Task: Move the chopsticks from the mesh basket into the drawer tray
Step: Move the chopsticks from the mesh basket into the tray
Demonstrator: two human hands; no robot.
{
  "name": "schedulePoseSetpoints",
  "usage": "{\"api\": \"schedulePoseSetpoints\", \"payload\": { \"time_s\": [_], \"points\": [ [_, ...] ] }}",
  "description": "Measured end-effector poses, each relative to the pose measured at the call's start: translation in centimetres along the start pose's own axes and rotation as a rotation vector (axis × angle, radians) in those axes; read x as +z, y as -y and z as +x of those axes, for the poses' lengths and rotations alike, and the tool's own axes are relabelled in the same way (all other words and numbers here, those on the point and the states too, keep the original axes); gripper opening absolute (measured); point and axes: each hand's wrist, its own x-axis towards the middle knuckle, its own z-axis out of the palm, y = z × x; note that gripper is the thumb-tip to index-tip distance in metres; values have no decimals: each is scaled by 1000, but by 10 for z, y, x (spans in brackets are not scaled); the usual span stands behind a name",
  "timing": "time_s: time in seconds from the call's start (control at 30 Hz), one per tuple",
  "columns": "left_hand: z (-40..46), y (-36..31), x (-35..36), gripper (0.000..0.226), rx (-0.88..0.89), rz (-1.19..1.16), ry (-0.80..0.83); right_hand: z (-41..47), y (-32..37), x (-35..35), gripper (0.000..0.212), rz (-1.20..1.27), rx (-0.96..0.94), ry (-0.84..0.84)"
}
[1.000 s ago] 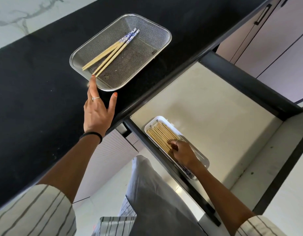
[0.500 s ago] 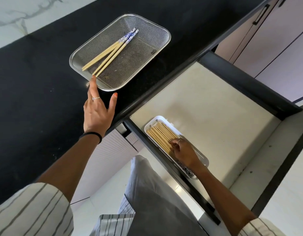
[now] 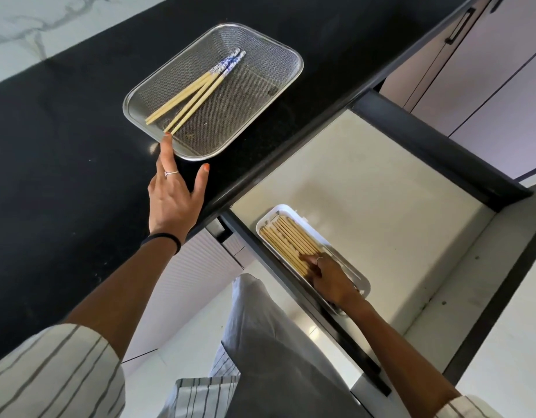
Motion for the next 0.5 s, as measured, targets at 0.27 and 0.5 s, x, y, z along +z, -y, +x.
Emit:
{"api": "schedulePoseSetpoints", "payload": {
  "time_s": [0.27,0.5],
  "points": [
    [0,2,0,76,16,-1,-7,-3,-5,-1,40,-135,-31,89],
    [-1,1,0,74,0,-3,-7,-2,-10,-3,46,-296,-22,49]
  ]
}}
